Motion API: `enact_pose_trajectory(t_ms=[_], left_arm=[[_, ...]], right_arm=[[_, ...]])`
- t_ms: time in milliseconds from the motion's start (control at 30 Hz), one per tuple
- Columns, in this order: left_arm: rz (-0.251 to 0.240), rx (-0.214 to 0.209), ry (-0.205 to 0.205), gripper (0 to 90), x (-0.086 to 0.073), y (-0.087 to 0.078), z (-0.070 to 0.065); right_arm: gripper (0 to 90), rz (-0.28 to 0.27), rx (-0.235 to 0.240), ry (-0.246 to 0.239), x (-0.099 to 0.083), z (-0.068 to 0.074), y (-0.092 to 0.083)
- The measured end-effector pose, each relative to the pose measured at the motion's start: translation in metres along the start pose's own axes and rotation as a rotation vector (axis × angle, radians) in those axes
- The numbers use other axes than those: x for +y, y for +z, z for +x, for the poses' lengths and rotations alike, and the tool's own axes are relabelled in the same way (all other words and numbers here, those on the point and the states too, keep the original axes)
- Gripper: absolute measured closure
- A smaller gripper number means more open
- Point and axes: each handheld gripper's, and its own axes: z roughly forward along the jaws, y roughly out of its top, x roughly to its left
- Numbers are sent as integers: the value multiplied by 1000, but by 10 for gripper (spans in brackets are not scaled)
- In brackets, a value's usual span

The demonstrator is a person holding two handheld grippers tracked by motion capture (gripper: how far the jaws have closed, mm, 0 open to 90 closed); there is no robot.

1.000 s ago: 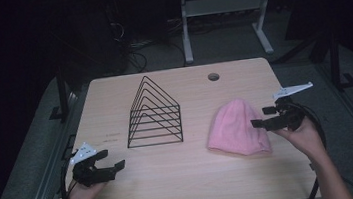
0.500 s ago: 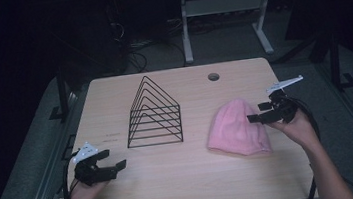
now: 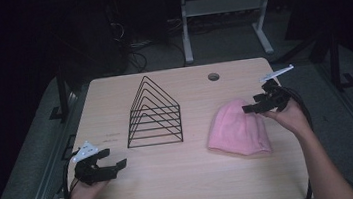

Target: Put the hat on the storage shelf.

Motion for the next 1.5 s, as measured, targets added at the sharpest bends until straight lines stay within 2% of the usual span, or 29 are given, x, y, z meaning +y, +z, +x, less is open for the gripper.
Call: enact_pose_trajectory(t_ms=[433, 633, 833, 967, 1000, 1067, 1167, 1267, 1500], left_arm=[[-3, 3, -10, 158, -1, -1, 2], [0, 0, -11, 158, -1, 0, 4], [1, 2, -14, 159, -2, -1, 5], [0, 5, -13, 159, -2, -2, 6], [-3, 5, -18, 158, -2, -3, 7], [-3, 6, -21, 159, -3, -3, 8], [-3, 7, -20, 159, -3, -3, 9], [1, 5, -22, 159, -3, -3, 9], [8, 0, -18, 159, -3, -1, 8]], right_arm=[[254, 42, -9, 25, 13, -20, 24], [310, 49, -3, 39, 21, -26, 36], [382, 83, -1, 33, 28, -30, 50], [435, 99, -6, 55, 29, -35, 56], [461, 104, 0, 80, 27, -39, 58], [484, 111, 9, 98, 25, -43, 61], [486, 125, 17, 112, 23, -47, 65], [496, 133, 44, 152, 17, -53, 73], [597, 144, 91, 157, 12, -54, 81]])
